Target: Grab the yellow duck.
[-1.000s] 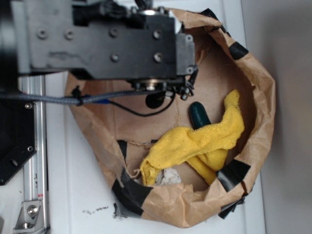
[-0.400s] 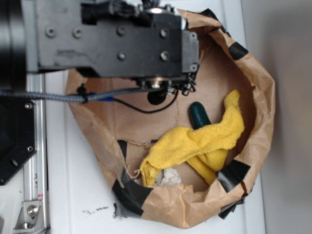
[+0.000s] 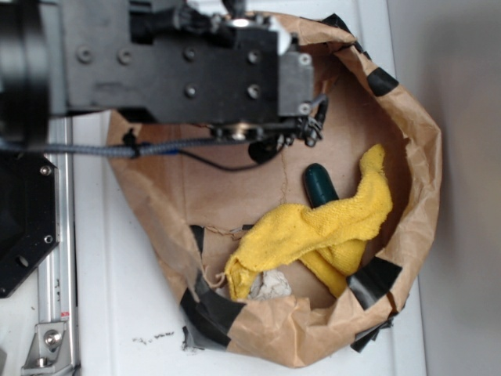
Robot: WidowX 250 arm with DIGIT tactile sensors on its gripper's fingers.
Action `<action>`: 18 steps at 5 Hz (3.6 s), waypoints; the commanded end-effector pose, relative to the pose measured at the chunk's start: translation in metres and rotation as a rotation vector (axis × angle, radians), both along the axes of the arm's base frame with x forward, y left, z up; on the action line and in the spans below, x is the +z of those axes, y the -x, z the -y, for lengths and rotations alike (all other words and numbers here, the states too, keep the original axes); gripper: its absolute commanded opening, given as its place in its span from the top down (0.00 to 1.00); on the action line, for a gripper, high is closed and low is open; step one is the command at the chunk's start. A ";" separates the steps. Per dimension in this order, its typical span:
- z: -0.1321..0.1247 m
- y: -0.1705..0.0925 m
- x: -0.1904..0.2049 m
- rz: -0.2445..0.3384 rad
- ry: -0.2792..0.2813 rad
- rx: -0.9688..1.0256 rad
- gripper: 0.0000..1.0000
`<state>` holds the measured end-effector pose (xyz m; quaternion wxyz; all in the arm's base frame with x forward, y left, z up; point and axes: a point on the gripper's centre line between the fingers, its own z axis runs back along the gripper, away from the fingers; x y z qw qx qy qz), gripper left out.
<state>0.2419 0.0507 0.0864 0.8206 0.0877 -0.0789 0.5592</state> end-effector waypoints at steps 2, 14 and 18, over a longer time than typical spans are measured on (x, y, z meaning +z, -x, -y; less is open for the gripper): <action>-0.019 -0.001 -0.021 0.002 -0.045 0.176 0.00; -0.040 0.033 -0.032 0.059 -0.288 0.333 0.00; -0.065 0.032 -0.045 -0.004 -0.330 0.416 0.00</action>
